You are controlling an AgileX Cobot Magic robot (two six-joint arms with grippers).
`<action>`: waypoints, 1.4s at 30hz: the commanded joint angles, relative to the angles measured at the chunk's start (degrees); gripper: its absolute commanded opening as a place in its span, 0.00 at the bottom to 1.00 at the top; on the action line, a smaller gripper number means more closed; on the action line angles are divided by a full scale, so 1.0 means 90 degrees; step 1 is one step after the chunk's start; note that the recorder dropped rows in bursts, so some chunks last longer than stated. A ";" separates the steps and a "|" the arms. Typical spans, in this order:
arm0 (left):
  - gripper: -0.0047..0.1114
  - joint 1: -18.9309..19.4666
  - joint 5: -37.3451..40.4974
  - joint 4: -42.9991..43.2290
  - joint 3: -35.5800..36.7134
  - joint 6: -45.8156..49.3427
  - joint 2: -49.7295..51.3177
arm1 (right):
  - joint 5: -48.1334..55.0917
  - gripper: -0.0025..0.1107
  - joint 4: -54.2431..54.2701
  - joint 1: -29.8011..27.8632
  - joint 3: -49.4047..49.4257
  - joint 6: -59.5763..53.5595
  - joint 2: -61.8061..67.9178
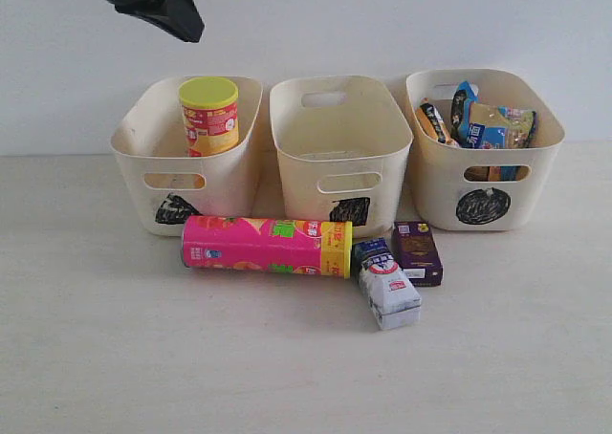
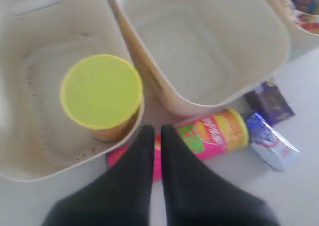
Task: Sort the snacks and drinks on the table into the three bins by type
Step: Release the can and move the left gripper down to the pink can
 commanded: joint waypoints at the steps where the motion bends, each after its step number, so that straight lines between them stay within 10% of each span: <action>1: 0.08 -0.0009 0.0341 -0.1329 0.0462 0.1561 -0.0555 | -0.0040 0.02 -0.0013 0.0007 -0.0004 -0.0027 -0.0013; 19: 0.08 -0.1322 0.0660 -0.1806 0.2525 0.4513 -0.0836 | -0.0028 0.02 -0.0013 0.0007 -0.0004 -0.0017 -0.0013; 31: 0.72 -0.1870 -0.0272 -0.0478 0.2600 0.4513 -0.0293 | -0.0028 0.02 -0.0013 0.0007 -0.0004 -0.0017 -0.0013; 42: 0.76 -0.1870 -0.0895 0.0509 0.2600 0.4968 0.0750 | -0.0028 0.02 -0.0013 0.0007 -0.0004 -0.0017 -0.0013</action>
